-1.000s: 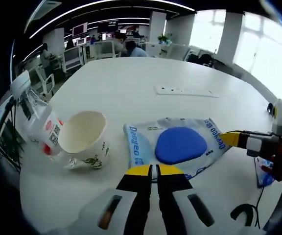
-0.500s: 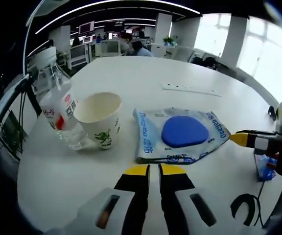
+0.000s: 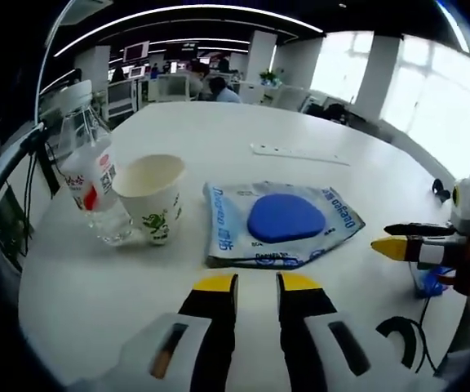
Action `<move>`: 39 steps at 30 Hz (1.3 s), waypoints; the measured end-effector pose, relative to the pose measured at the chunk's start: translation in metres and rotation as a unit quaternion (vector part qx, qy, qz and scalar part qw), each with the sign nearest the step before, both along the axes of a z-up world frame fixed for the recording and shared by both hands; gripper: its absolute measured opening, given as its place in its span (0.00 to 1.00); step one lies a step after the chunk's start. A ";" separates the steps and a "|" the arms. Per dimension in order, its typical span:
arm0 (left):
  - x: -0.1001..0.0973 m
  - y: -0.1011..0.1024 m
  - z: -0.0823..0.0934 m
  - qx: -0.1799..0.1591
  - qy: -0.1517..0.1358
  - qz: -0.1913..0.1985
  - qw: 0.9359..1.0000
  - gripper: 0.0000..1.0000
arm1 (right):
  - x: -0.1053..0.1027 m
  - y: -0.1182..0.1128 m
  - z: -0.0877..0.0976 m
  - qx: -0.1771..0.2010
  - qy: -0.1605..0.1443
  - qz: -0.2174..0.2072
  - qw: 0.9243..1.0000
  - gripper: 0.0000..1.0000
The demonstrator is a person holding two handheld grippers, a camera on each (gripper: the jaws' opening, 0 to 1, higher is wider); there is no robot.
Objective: Arrange the tabletop items into an orderly group along one side of the table until the central work area is clear of visible clutter.
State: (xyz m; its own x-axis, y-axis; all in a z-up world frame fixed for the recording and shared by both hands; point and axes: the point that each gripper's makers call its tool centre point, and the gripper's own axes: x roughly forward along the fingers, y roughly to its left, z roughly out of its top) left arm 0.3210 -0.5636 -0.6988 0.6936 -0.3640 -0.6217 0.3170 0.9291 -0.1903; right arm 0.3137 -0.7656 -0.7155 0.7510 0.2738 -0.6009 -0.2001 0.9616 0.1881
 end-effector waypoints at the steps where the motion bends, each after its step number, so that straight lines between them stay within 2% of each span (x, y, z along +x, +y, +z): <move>1: -0.002 -0.001 0.001 -0.003 -0.002 -0.002 1.000 0.20 | -0.003 0.001 0.000 0.000 0.000 0.004 1.000 0.56; 4: -0.005 -0.004 0.003 -0.008 -0.009 -0.011 1.000 0.23 | -0.011 0.001 -0.001 -0.008 -0.001 0.012 1.000 0.63; 9: -0.008 -0.008 0.005 -0.020 -0.015 -0.022 0.999 0.28 | -0.023 0.000 0.000 -0.010 -0.001 0.021 1.000 0.67; 13: -0.011 -0.013 0.015 -0.037 -0.028 -0.034 0.998 0.36 | -0.034 -0.001 -0.001 -0.009 0.008 0.030 0.999 0.72; 19: -0.020 -0.021 0.025 -0.046 -0.038 -0.056 0.997 0.46 | -0.046 -0.010 0.009 -0.003 -0.007 0.034 0.999 0.77; 21: -0.024 -0.020 0.025 -0.017 -0.044 -0.071 0.996 0.50 | -0.049 -0.012 0.013 0.009 -0.015 0.032 0.999 0.80; 22: -0.026 -0.022 0.027 -0.013 -0.048 -0.075 0.996 0.52 | -0.051 -0.014 0.015 0.010 -0.016 0.032 0.999 0.81; 25: -0.033 -0.026 0.035 -0.028 -0.051 -0.076 0.995 0.58 | -0.059 -0.017 0.023 0.017 -0.028 0.035 0.999 0.86; 28: -0.037 -0.026 0.038 -0.010 -0.061 -0.091 0.994 0.61 | -0.068 -0.019 0.028 0.021 -0.037 0.040 0.998 0.89; 33: -0.045 -0.023 0.036 0.006 -0.059 -0.107 0.993 0.66 | -0.083 -0.027 0.030 0.031 -0.035 0.032 0.998 0.93; 36: -0.050 -0.023 0.040 0.004 -0.062 -0.110 0.992 0.69 | -0.094 -0.034 0.031 0.034 -0.034 0.025 0.999 0.95; 39: -0.058 -0.027 0.038 -0.003 -0.052 -0.121 0.991 0.72 | -0.105 -0.042 0.027 0.029 -0.028 0.017 0.999 0.95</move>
